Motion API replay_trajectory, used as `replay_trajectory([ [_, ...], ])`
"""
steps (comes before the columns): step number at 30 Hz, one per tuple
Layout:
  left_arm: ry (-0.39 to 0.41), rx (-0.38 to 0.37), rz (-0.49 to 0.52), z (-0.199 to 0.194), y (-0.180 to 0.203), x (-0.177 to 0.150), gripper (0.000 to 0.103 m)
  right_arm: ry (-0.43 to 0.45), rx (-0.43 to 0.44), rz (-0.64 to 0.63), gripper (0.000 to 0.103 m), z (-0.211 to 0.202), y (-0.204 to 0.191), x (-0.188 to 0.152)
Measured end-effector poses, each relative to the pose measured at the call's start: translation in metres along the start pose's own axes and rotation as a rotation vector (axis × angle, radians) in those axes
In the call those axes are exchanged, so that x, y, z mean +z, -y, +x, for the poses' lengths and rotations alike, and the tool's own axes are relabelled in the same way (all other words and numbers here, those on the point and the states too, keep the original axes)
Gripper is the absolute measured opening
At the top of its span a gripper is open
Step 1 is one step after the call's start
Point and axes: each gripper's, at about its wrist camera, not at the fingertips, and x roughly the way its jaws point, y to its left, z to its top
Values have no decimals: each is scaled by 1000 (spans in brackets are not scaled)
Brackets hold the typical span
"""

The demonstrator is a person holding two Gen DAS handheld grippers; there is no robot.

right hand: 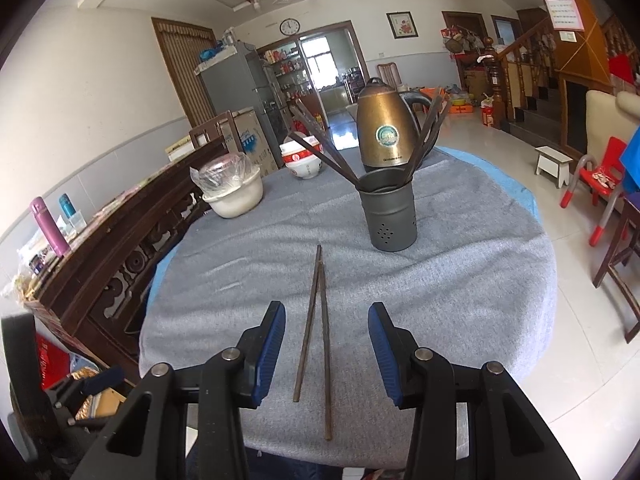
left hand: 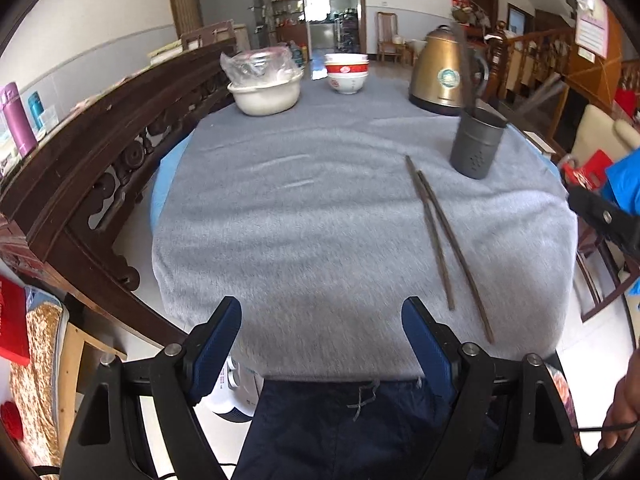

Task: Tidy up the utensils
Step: 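Lower both open tools toward the two remaining dark sticks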

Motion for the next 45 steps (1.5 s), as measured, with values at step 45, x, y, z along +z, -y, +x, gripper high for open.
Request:
replay_trajectory([
  [45,-201,45,-5,138,5,83,83,-393,24,-61,12,236,0,29],
])
